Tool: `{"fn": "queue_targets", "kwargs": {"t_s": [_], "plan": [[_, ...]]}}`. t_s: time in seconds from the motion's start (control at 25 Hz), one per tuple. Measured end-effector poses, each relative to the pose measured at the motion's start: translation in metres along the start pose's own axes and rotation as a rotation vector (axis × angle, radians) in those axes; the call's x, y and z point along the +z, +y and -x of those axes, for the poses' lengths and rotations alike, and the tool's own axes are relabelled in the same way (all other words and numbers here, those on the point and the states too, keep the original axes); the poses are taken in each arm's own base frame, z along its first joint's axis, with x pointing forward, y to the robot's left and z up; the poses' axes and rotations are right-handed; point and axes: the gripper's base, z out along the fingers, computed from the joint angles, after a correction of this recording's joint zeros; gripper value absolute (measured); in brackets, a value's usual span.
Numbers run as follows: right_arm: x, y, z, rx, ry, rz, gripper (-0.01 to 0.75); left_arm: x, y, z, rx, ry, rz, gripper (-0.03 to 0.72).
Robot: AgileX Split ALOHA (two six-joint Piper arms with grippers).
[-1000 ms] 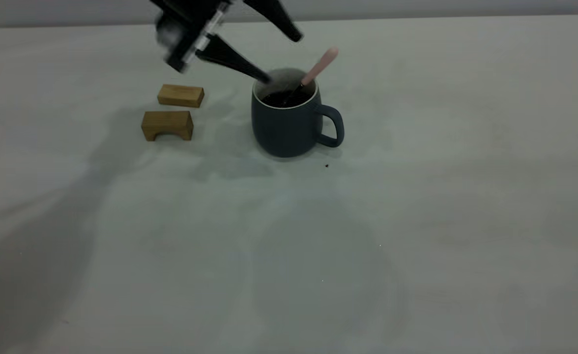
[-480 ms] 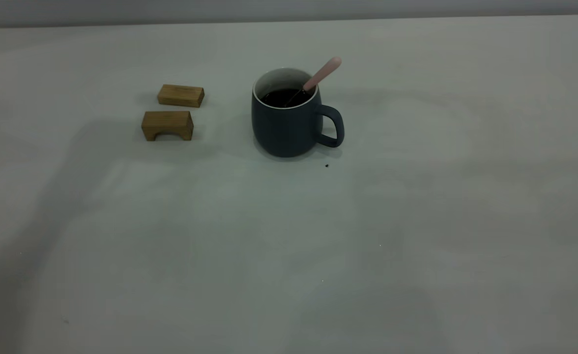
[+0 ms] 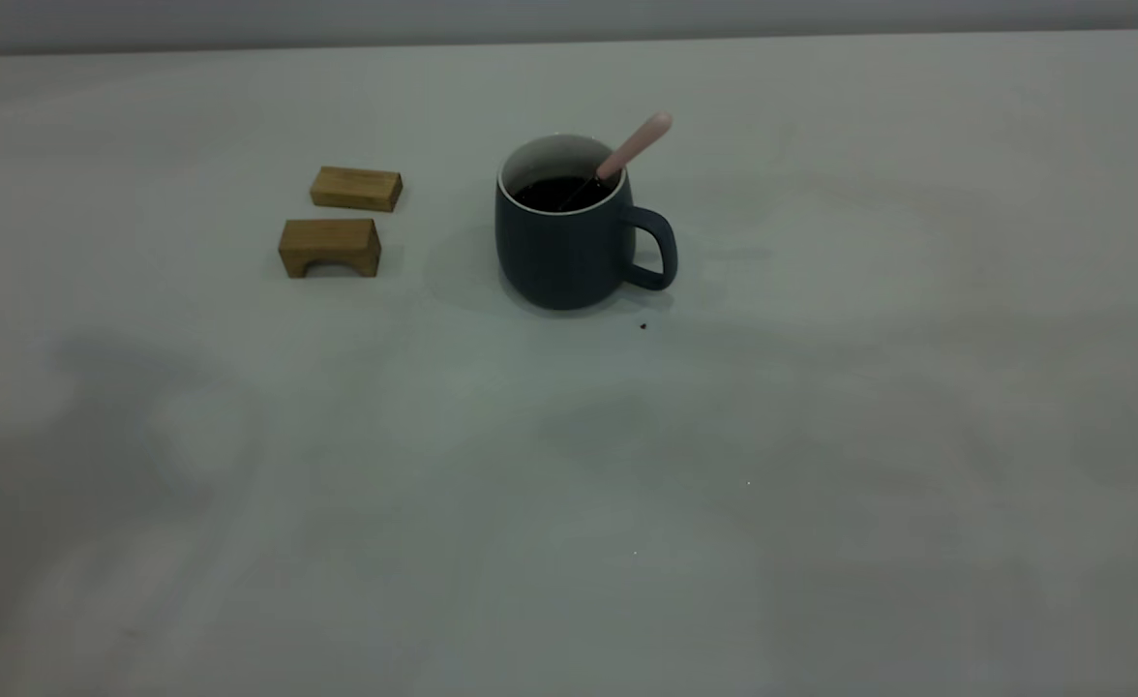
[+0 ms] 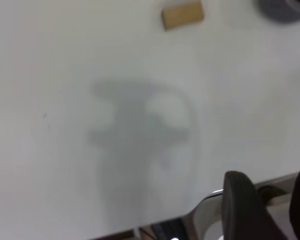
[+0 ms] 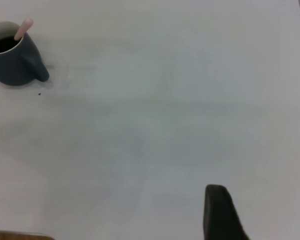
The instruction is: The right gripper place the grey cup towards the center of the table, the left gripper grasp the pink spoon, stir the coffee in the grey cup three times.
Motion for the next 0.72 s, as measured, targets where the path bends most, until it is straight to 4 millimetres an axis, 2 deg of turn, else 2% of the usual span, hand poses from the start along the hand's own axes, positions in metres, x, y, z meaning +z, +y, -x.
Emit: {"fn": "queue_targets", "kwargs": {"t_s": [0.16, 0.36, 0.44, 0.56, 0.72], "plan": [[0.000, 0.000, 0.000, 0.000, 0.000, 0.000, 0.438, -0.016, 0.000, -0.074, 0.013, -0.045, 0.013, 0.285], [0.000, 0.000, 0.000, 0.000, 0.000, 0.000, 0.438, -0.017, -0.001, -0.167, 0.009, -0.137, 0.008, 0.281], [0.000, 0.000, 0.000, 0.000, 0.000, 0.000, 0.438, -0.018, -0.003, -0.201, 0.004, -0.227, 0.003, 0.281], [0.000, 0.000, 0.000, 0.000, 0.000, 0.000, 0.438, -0.011, -0.005, -0.237, -0.031, -0.357, -0.001, 0.281], [0.000, 0.000, 0.000, 0.000, 0.000, 0.000, 0.438, 0.001, -0.008, -0.260, -0.120, -0.457, 0.051, 0.281]]}}
